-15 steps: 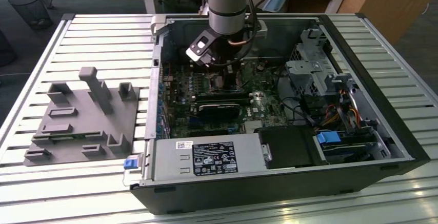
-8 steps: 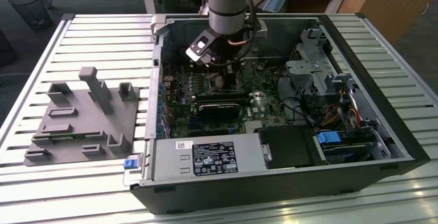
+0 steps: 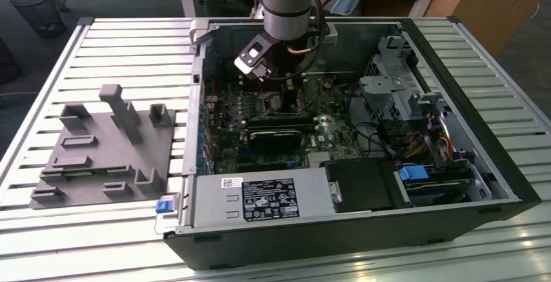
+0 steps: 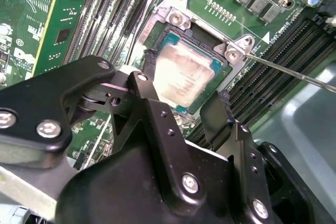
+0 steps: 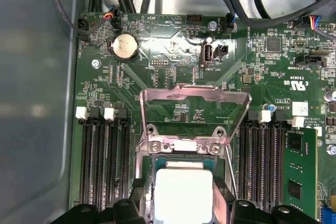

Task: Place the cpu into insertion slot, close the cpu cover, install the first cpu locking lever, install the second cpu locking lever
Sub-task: 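Place the cpu into insertion slot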

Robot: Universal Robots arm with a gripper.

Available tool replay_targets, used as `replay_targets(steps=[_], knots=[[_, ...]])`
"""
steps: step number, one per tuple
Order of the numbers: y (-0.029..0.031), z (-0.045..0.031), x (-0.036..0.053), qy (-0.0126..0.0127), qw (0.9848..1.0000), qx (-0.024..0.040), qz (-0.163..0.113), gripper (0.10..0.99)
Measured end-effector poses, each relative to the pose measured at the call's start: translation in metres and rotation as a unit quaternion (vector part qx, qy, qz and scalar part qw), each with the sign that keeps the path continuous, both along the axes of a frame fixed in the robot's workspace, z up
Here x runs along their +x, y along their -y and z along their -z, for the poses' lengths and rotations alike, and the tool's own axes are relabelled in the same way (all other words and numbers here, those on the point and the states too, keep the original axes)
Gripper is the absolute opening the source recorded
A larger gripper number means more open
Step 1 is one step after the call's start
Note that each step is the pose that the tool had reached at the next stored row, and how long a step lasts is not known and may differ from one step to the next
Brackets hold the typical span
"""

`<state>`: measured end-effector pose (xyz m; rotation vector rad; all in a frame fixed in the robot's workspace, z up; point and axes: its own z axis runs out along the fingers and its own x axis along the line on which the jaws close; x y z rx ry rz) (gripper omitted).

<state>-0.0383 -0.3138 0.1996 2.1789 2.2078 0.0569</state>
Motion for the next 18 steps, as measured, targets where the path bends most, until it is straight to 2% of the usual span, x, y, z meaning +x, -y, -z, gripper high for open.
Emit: replay_targets(steps=[9,13,14,16,17,18], knots=[[0.0003,-0.0027,0.0000,-0.0002,1.0000,0.0000,0.000,0.612],[0.0003,-0.0064,0.0002,-0.0017,1.0000,0.0000,0.000,0.612],[0.0006,-0.0071,0.0003,-0.0023,1.0000,0.0000,0.000,0.596],[0.0020,-0.0076,0.0003,-0.0024,1.0000,0.0001,0.000,0.475],[0.0026,-0.0079,0.0003,-0.0025,1.0000,0.0000,0.000,0.475],[0.0031,-0.0082,0.0004,-0.0027,1.0000,0.0001,0.000,0.416]])
